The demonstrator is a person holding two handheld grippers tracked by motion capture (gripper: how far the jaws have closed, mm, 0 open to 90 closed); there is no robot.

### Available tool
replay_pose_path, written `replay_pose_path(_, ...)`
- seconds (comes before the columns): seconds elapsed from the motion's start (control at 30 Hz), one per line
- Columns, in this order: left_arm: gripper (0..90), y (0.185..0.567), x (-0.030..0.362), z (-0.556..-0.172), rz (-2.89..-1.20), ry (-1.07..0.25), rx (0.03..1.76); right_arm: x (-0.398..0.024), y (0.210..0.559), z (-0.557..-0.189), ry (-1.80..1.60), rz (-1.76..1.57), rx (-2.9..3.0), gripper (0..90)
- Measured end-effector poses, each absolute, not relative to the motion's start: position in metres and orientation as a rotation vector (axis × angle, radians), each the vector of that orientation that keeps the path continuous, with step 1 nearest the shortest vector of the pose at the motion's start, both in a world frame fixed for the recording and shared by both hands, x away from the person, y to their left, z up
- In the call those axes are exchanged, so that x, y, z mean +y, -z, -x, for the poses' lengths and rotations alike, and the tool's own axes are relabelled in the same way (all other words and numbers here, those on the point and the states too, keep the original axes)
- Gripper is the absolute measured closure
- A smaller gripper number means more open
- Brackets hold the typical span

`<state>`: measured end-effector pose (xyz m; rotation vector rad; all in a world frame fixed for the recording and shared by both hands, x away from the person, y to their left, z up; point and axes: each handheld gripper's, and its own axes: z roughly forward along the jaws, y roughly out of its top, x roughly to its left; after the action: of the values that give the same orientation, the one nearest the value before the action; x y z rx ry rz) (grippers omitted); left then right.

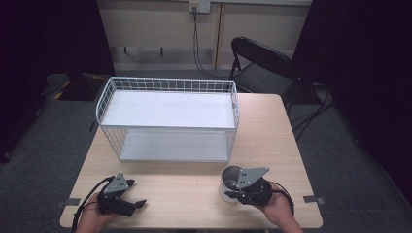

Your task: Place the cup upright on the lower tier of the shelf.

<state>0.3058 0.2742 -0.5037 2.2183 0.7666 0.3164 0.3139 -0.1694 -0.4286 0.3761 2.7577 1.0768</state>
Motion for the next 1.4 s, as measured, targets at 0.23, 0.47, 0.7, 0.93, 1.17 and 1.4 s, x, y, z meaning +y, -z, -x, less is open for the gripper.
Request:
replay_pose_path(0.23, 12.2, 0.504, 0.274, -0.306, -2.218, -0.316, 0.766, -0.163, 0.428, -0.307, -1.095, -0.312, 2.72, 82.0)
replay_pose_path(0.47, 12.2, 0.504, 0.274, -0.306, -2.218, -0.316, 0.767, -0.159, 0.424, -0.311, -1.128, -0.317, 2.696, 82.0)
replay_pose_path(0.7, 12.2, 0.504, 0.274, -0.306, -2.219, -0.316, 0.766, -0.151, 0.422, -0.316, -1.178, -0.315, 2.666, 82.0)
replay_pose_path(0.93, 12.2, 0.504, 0.274, -0.306, -2.218, -0.315, 0.766, -0.141, 0.419, -0.319, -1.19, -0.298, 2.652, 82.1)
replay_pose_path(1.17, 12.2, 0.504, 0.274, -0.306, -2.218, -0.316, 0.767, -0.133, 0.419, -0.323, -1.205, -0.29, 2.636, 82.1)
replay_pose_path(1.4, 12.2, 0.504, 0.274, -0.306, -2.218, -0.315, 0.766, -0.127, 0.417, -0.327, -1.221, -0.288, 2.628, 82.1)
